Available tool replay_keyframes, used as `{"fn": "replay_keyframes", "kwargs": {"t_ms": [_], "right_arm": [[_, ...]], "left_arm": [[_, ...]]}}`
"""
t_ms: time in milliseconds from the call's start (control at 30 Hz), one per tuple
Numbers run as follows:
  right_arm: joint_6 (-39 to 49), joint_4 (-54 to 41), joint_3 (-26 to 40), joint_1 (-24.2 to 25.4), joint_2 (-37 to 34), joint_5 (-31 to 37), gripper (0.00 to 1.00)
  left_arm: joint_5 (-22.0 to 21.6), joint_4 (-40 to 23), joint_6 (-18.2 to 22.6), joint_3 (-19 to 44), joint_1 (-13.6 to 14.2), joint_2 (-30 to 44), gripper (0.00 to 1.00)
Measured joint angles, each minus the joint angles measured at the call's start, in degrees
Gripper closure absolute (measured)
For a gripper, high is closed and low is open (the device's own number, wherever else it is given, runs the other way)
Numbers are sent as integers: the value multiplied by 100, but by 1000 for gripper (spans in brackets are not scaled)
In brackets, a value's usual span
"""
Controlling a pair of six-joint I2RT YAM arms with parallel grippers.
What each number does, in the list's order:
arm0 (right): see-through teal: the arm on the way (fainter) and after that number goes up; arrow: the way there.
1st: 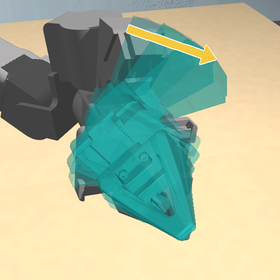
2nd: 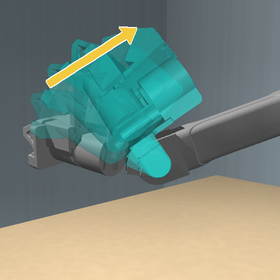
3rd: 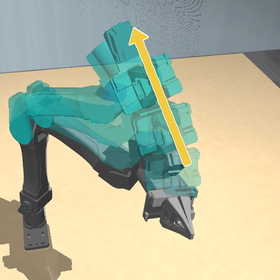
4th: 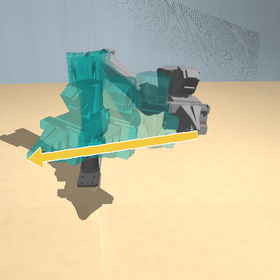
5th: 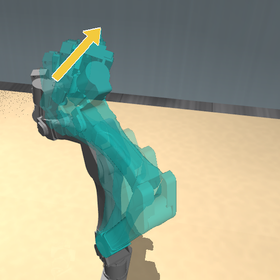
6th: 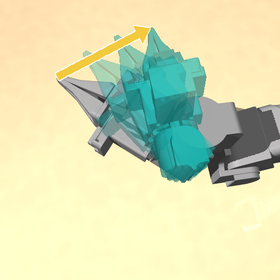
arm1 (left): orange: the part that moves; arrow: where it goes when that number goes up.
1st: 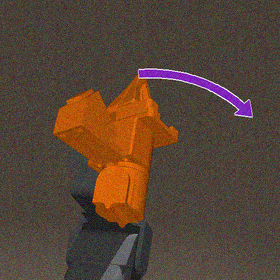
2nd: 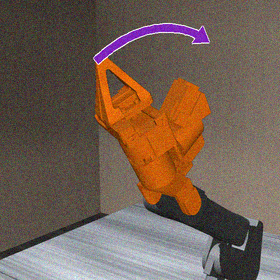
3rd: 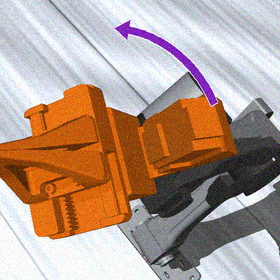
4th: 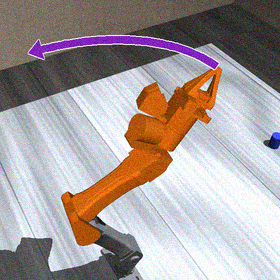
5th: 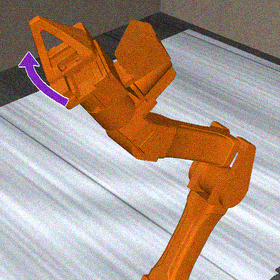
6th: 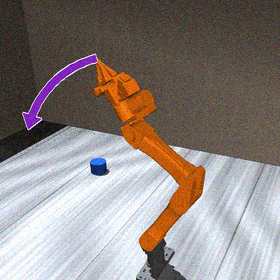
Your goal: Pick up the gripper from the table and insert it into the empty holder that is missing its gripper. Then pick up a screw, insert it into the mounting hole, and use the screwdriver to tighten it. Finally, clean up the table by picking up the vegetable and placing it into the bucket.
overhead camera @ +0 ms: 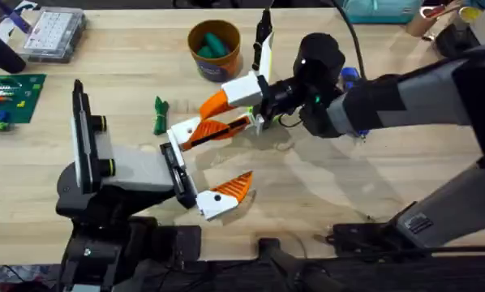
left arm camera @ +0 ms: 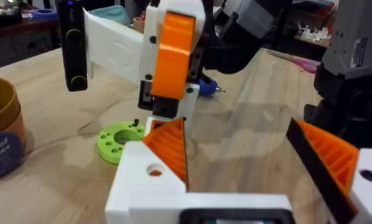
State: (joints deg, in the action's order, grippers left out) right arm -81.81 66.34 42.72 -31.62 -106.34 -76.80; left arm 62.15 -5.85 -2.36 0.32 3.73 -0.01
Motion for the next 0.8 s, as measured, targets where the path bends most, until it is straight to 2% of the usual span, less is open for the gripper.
{"fn": "replay_keyframes", "kwargs": {"t_ms": [333, 800], "right_arm": [[-66, 323, 2, 105, 0, -295, 17], [-11, 344, -102, 242, 0, -227, 16]], "left_arm": [[0, 0, -1, 0, 0, 0, 14], [0, 0, -1, 0, 0, 1, 15]]}}
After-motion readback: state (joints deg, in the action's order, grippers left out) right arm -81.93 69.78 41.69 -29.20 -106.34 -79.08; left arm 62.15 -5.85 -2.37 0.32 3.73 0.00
